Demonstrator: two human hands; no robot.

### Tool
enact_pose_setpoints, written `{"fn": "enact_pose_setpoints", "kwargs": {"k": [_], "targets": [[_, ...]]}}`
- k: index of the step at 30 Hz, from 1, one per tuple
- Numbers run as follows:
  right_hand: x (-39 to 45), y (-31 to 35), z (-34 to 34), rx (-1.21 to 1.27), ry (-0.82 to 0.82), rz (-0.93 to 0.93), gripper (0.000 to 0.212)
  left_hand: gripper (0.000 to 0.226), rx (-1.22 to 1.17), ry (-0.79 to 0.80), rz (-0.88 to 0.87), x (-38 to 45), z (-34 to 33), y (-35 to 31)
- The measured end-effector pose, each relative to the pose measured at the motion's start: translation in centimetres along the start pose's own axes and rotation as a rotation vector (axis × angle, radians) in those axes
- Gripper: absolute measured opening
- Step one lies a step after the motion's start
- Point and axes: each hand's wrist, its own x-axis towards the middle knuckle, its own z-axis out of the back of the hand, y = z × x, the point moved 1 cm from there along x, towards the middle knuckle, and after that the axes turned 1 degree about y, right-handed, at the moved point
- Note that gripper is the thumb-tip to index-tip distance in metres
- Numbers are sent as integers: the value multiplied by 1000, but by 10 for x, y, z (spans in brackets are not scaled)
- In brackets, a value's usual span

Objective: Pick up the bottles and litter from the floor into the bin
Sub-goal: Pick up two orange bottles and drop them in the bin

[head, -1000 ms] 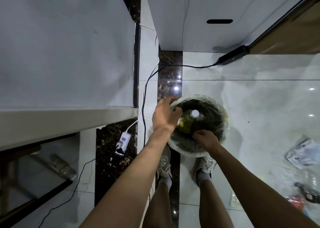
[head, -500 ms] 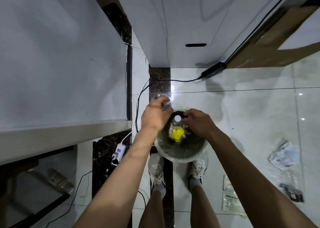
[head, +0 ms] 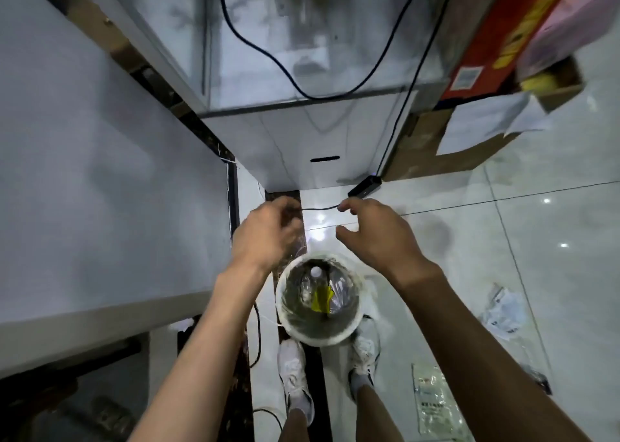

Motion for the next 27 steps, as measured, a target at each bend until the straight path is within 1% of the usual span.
{"fn": "enact_pose_setpoints", "kwargs": {"k": [2, 10, 13, 17, 22, 27], "targets": [[-10, 11, 28, -1, -30, 7, 41, 28, 49, -30, -15, -10, 25, -21], [-83, 50, 148, 60, -184, 49, 38, 25, 122, -84, -205, -74, 131, -129], [-115, 58, 183, 50, -204, -2, 40, 23, 113, -103, -301, -99, 156, -165], [-163, 57, 208, 62, -270, -80, 40, 22, 120, -94, -442, -131, 169, -208], [-250, 47, 224, 88, -455, -193, 38, 23, 161, -60, -663, -185, 170, -259], [-355, 37, 229, 161, -617, -364, 35, 24, 197, -12, -842, -262, 166, -283]]}}
